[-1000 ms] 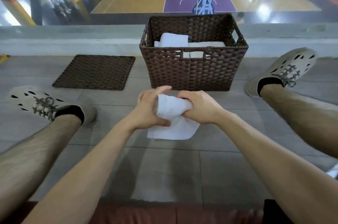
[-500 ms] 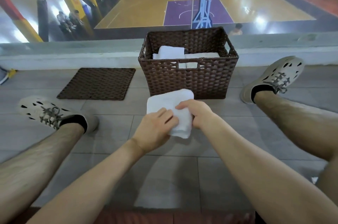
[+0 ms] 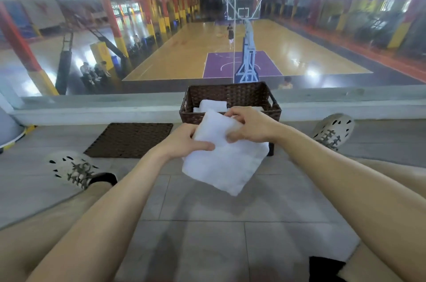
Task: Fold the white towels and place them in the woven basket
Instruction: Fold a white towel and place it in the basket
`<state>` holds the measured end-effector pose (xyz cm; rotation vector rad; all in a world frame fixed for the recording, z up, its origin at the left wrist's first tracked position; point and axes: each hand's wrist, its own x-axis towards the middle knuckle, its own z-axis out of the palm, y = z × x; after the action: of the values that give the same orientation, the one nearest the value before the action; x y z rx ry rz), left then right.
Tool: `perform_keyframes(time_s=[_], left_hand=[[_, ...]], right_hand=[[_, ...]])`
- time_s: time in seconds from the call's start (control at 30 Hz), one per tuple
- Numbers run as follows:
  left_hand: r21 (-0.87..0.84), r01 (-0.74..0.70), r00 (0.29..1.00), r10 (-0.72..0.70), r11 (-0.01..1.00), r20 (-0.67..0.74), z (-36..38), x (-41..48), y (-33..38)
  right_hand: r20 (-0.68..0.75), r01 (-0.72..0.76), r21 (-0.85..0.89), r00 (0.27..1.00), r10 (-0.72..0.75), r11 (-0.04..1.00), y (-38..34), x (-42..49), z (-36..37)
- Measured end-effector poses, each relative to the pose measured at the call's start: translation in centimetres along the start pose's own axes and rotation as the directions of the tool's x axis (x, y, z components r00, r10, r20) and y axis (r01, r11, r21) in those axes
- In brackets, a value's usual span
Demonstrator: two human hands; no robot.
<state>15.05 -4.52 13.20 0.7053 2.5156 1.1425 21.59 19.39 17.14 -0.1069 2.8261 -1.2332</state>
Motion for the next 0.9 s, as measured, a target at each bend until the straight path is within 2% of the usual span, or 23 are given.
perform_keyframes(time_s=[0.07,0.1,0.17,0.23,0.27,0.33,0.47,0.57,0.7,0.8,0.9], left_hand=[[-0.17,-0.001,0.992,-0.02,0.985,-0.122,-0.1,-0.8,1.1],[-0.253,0.006,0.983,-0.053,0.967,-0.179,-0.1,-1.0,1.5],[-0.429,0.007,0.953,-0.136,0.903,-0.27,-0.1,-1.1,2.5],[-0.529,-0.005,0.926,-0.196,0.849,-0.324,-0.4,-0.2,3.7],[-0.556,-0.008,0.915,-0.218,0.831,-0.34,-0.7,0.7,4.2],[-0.601,-0.022,0.896,-0.251,0.799,-0.367,-1.5,3.3,5.0],[-0.557,-0.013,0.884,-0.251,0.83,-0.395,-3.7,10.6,5.9],[-0.466,-0.008,0.904,-0.193,0.885,-0.382,-5.6,17.6,6.3],[-0.469,0.026,0.953,-0.163,0.883,-0.254,-7.4,27.3,5.6],[-0.523,0.106,0.981,-0.175,0.846,-0.084,-6.1,33.7,3.7],[-0.478,0.246,0.969,-0.224,0.843,0.104,-2.2,38.5,0.2]], right_hand=[[-0.047,-0.018,0.199,0.999,0.028,0.98,0.3,-0.8,-1.8],[-0.033,-0.041,0.384,0.998,0.058,0.923,0.9,-1.1,-2.4],[0.032,-0.077,0.676,0.997,0.075,0.733,2.4,-1.1,-2.6],[0.042,-0.071,0.812,0.997,0.063,0.579,3.0,-0.6,-1.9],[0.031,-0.067,0.836,0.997,0.074,0.545,2.9,0.1,-1.6],[-0.015,-0.051,0.809,0.994,0.108,0.585,2.0,2.6,-1.7],[-0.112,-0.046,0.595,0.984,0.139,0.803,1.0,9.6,-5.8],[-0.12,-0.1,0.523,0.975,0.189,0.846,1.5,15.6,-10.9],[-0.171,-0.156,0.488,0.948,0.27,0.859,4.4,23.4,-16.3],[-0.185,-0.203,0.475,0.928,0.322,0.856,9.0,26.6,-17.4],[-0.203,-0.375,0.398,0.854,0.48,0.837,16.5,28.9,-15.0]])
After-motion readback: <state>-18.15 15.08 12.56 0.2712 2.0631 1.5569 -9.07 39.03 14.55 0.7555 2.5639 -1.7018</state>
